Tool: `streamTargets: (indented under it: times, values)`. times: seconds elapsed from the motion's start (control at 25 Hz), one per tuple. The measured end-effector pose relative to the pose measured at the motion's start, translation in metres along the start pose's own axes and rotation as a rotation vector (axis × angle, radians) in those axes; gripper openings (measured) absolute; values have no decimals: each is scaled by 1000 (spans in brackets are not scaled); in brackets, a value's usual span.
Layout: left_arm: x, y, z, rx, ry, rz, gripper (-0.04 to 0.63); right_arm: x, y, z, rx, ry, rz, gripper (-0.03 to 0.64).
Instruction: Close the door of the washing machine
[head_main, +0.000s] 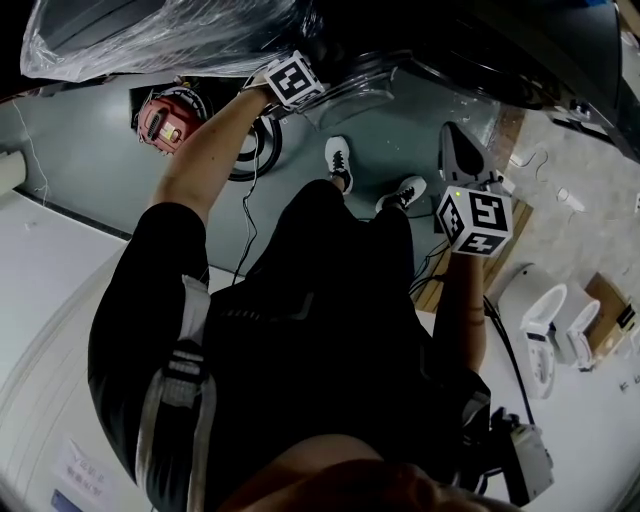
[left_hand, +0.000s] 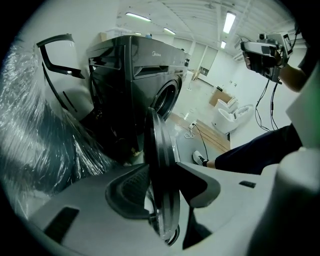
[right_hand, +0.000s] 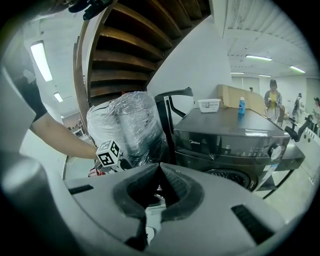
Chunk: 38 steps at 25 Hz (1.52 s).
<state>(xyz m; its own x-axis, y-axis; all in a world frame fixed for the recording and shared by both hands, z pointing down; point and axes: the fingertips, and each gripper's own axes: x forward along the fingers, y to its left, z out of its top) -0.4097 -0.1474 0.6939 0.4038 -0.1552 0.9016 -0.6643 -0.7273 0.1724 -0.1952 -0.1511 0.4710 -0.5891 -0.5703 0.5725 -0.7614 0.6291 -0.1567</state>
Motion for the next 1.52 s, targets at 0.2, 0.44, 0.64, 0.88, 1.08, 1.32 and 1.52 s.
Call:
streamTargets:
  times: [0.2,0.44,0.64,0.88,1.08,1.32,1.52]
  values:
    - [5,-24,5,-24,2,-1,166,-12,-9,-8,14,12,-13,5]
    - [14,-54,12,-68,-12,-5,167,-31,-18,-12,12,14,-14,5]
    - [24,-79,20,-146,5,12,169,-44,-30,-21,34,26,-35,5]
    - [34,-108,32,-198,-38,20,169,-59,-43,-31,64,24,-52,5]
    - [45,-129,45,-274,-75,54,169,-73,-56,-41,81,24,-66,5]
    - [59,-154,65,-291,-49,45,169,-89,-71,-67,128,40,-77,5]
    - [69,-169,83,-364,-35,77,172,-103,-89,-93,168,55,-98,5]
